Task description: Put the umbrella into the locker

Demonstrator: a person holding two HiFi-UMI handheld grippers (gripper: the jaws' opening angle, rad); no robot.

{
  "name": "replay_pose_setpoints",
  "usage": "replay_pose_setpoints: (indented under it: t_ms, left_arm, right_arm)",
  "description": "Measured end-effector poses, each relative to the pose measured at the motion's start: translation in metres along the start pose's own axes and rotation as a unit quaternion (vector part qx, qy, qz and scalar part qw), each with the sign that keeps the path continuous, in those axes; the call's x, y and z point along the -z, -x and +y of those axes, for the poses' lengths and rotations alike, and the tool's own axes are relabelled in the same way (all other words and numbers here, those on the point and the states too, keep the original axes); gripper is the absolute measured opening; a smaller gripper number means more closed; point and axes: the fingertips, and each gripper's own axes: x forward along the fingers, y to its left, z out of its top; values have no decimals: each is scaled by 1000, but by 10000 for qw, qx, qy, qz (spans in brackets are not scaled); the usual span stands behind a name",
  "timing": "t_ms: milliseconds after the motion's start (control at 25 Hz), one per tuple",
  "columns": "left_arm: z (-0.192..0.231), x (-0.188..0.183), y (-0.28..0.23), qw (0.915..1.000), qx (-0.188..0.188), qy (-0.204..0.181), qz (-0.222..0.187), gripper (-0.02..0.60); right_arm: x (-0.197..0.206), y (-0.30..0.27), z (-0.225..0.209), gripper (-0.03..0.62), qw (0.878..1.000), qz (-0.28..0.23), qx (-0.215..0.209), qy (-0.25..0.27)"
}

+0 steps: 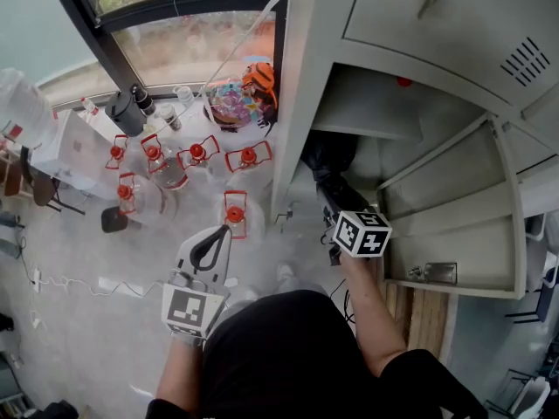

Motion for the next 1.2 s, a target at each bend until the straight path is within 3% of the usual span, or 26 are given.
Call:
replay_pose_setpoints:
  t_ms: [640, 1200]
  left_arm:
    - [6, 10, -1, 9997, -227, -60, 61, 5]
    - [3, 10, 0, 9997, -175, -157, 23, 5]
  right_arm:
    - [4, -50, -17, 224, 9969, 625, 291, 380]
    - [-10, -74, -22, 250, 9968, 537, 363, 472]
